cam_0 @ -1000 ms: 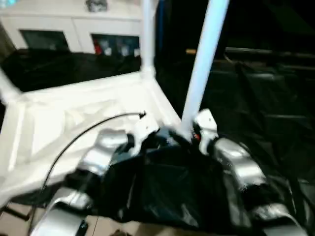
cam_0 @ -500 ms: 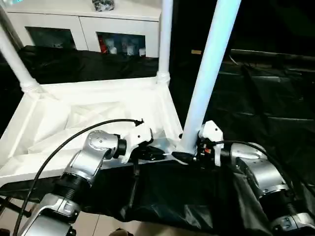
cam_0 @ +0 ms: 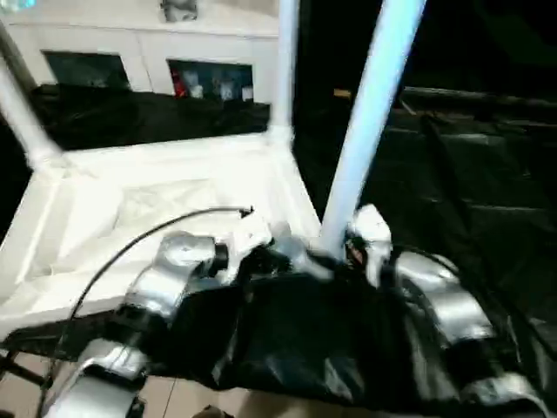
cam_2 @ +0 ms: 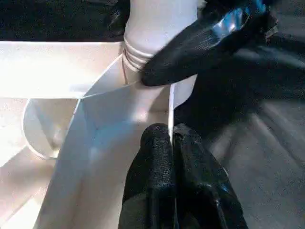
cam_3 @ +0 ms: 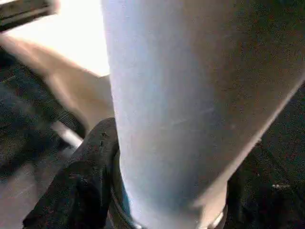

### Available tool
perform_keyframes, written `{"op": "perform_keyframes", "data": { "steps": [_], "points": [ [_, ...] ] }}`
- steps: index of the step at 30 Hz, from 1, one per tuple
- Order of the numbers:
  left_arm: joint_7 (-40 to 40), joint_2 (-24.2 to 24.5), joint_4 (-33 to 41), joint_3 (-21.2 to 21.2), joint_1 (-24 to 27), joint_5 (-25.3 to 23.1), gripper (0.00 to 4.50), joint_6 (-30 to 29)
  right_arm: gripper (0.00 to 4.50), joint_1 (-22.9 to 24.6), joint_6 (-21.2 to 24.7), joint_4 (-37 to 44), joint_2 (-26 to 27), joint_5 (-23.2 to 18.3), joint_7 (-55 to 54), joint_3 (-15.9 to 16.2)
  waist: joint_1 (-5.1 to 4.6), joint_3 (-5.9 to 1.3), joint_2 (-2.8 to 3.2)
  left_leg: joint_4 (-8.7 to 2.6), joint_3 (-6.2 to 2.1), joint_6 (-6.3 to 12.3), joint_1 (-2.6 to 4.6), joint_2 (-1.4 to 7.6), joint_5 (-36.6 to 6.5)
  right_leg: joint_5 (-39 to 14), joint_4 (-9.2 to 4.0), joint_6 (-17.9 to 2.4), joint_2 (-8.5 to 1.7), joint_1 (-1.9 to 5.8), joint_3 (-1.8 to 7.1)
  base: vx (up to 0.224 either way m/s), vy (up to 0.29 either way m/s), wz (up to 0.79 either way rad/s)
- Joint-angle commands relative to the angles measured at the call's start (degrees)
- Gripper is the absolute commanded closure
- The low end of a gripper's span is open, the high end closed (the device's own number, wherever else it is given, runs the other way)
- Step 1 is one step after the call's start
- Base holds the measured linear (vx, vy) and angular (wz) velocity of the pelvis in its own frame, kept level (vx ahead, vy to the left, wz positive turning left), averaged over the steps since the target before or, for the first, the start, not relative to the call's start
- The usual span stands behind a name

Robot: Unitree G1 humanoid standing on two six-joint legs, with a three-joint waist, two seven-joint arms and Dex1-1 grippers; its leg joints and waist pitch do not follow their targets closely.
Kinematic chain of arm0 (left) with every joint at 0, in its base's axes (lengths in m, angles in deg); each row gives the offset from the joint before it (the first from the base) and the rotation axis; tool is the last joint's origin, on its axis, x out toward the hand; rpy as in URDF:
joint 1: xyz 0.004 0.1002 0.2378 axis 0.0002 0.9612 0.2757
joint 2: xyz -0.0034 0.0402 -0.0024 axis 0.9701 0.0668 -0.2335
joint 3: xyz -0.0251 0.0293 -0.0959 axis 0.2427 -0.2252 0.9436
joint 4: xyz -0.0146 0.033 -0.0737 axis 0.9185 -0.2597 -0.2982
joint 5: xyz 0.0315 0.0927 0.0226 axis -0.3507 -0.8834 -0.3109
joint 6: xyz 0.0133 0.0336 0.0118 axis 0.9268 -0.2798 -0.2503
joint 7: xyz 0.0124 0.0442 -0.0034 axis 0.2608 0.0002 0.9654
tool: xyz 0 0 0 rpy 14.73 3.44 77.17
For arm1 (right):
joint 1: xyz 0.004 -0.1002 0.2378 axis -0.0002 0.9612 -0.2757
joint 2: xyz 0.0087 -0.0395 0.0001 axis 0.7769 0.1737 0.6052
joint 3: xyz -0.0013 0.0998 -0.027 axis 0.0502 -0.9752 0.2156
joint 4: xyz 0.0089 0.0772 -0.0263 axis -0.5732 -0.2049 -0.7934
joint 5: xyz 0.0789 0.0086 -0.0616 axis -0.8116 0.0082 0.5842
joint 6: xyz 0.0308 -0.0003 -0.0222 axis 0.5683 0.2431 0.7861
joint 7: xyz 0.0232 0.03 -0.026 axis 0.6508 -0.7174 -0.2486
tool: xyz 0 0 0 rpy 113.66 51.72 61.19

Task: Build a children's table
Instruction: Rotate leg to tighten

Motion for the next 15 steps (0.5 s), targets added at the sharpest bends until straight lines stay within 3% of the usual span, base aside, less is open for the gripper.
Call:
{"op": "perform_keyframes", "data": {
  "steps": [1,2,6,8,9,10,11,12,13,15],
  "points": [
    [4.5,-3.9,0.9,0.1,-2.9,1.0,4.50,0.0,1.82,-0.4,1.2,-2.7,3.4,1.7,-3.7,3.0,-0.19,-3.45,-0.41,-4.44,-0.75,-0.11,1.04,1.93,-18.7,-23.7,-5.47,-10.3,-3.17,2.06,2.32,0.000,0.000,0.00],
    [8.9,-6.3,-1.5,0.4,-4.3,0.2,4.50,-1.1,1.82,-2.3,1.8,-5.7,6.5,1.4,-10.3,1.0,-0.44,-3.53,-0.45,-4.41,-0.67,-0.07,0.99,1.88,-18.5,-22.5,-5.47,-10.2,-3.07,1.94,2.42,0.000,0.000,0.00],
    [14.7,-10.0,-6.6,1.0,-7.2,-0.8,4.50,-0.9,1.82,-6.0,1.1,-11.5,10.6,3.1,-19.7,-0.7,-0.60,-3.74,-0.35,-4.27,-0.59,0.02,0.89,1.66,-16.7,-18.9,-5.23,-11.1,-2.96,2.12,2.37,0.000,0.000,0.00],
    [15.0,-10.4,-7.4,0.9,-7.9,-0.9,4.50,-0.4,1.82,-6.8,0.6,-13.0,11.1,3.5,-20.0,-0.4,-0.41,-3.91,-0.30,-4.12,-0.49,0.82,0.82,1.61,-15.9,-17.0,-5.14,-11.4,-3.07,2.41,2.37,0.000,0.000,0.00],
    [15.0,-10.4,-7.5,0.9,-7.9,-0.8,4.50,-0.3,1.47,-6.9,0.5,-13.1,11.2,3.4,-19.9,-0.4,-0.44,-3.99,-0.12,-4.07,-0.49,1.37,0.64,1.60,-15.1,-15.4,-5.02,-11.6,-3.04,2.61,2.36,0.000,0.000,0.00],
    [14.3,-10.3,-7.8,0.7,-8.3,-1.0,4.50,1.0,1.47,-7.3,0.3,-13.6,11.8,1.8,-18.5,-1.4,-0.36,-4.01,0.27,-4.05,-0.52,1.55,0.70,1.60,-14.9,-14.7,-4.93,-11.8,-3.01,2.60,2.34,0.000,0.000,0.00],
    [14.0,-10.1,-7.9,0.6,-8.3,-1.2,4.50,1.6,1.12,-7.3,0.1,-13.6,12.0,1.4,-18.2,-1.8,-0.39,-4.05,0.41,-4.03,-0.51,1.82,0.66,1.63,-14.6,-13.2,-4.79,-12.3,-2.92,2.69,2.32,0.000,0.000,0.00],
    [13.6,-9.9,-7.9,0.5,-8.3,-1.2,4.50,2.0,1.12,-7.2,0.1,-13.3,12.0,1.4,-17.6,-1.7,-0.44,-4.05,0.28,-4.04,-0.46,1.98,0.68,1.62,-14.5,-12.6,-4.83,-12.4,-2.82,2.69,2.29,0.000,0.000,0.00],
    [13.6,-9.9,-7.8,0.5,-8.3,-1.2,4.50,2.0,1.09,-7.2,0.0,-13.3,11.9,1.4,-17.4,-1.7,-0.38,-4.06,0.71,-4.03,-0.51,1.96,0.71,1.63,-14.7,-12.2,-4.73,-12.7,-2.82,2.68,2.27,0.000,0.000,0.00],
    [12.5,-9.6,-7.8,0.5,-8.2,-0.9,4.50,2.7,0.95,-6.9,-0.3,-12.5,11.5,1.5,-16.4,-1.3,-0.59,-4.02,0.59,-4.09,-0.49,1.73,0.83,1.65,-16.4,-13.1,-4.86,-13.1,-2.79,2.77,2.22,0.000,0.000,0.00]
  ]
}}
